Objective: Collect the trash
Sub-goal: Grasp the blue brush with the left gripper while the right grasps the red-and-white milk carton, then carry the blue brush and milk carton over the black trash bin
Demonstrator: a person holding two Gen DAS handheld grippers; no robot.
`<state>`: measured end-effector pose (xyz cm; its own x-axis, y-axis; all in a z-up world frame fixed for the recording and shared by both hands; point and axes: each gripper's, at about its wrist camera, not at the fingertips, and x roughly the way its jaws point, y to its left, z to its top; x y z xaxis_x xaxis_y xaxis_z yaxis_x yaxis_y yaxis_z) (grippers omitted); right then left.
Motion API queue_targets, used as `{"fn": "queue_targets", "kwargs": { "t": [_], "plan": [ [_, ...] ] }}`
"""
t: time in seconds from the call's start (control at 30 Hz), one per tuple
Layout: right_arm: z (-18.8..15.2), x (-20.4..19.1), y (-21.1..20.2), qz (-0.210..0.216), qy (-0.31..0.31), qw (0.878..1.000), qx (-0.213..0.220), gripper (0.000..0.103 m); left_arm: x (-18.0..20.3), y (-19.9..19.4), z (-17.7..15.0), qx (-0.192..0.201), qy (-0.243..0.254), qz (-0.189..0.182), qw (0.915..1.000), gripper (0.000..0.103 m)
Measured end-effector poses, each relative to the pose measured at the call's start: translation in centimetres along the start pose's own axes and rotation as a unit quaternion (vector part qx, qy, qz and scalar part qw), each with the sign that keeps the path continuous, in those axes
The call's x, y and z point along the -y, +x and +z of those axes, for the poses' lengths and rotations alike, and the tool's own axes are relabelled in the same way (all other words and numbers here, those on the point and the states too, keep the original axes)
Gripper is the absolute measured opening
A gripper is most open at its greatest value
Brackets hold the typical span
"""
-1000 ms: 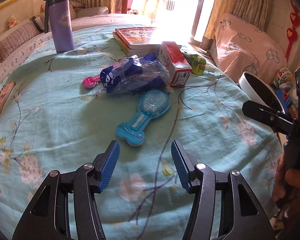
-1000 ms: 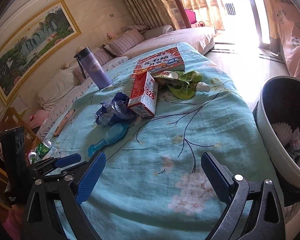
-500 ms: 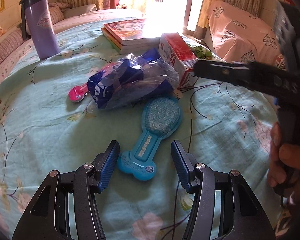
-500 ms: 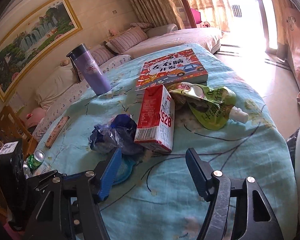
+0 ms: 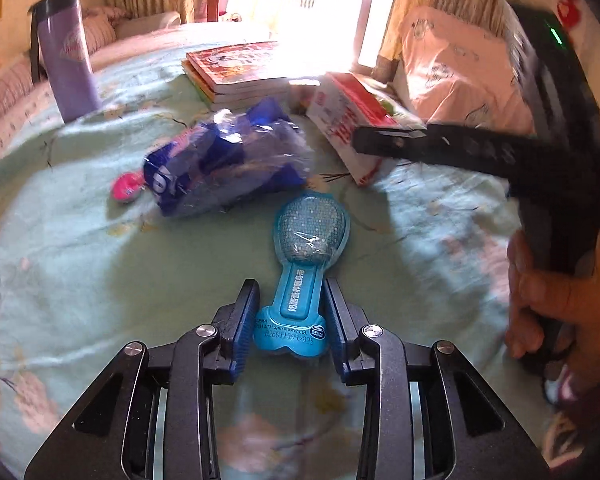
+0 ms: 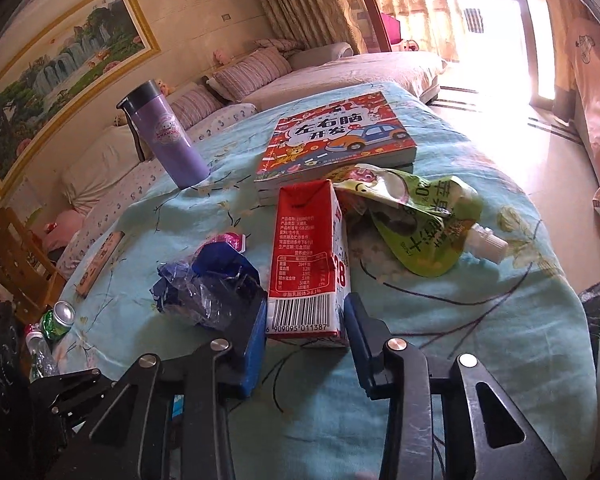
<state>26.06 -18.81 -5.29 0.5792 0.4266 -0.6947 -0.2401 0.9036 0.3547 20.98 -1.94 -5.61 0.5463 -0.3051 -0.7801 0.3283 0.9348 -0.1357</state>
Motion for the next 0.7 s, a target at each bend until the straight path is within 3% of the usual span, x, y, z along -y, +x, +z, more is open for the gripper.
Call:
{"fn": "queue_targets", "kwargs": {
  "t": [0.3,0.7],
  "plan": [
    [-3.2,3.1,-6.8,0.01,0.035,0.999,0.023,0.038,4.3,-1.2,-1.7,0.0,-0.001,-0.045,0.999,0.03],
    [-5.9,7.8,-13.6,-0.023,0.074,0.995,0.058,0.038,9.3,-1.9,-0.7,0.02,0.008,-0.077,0.9968,0.03]
  ]
}}
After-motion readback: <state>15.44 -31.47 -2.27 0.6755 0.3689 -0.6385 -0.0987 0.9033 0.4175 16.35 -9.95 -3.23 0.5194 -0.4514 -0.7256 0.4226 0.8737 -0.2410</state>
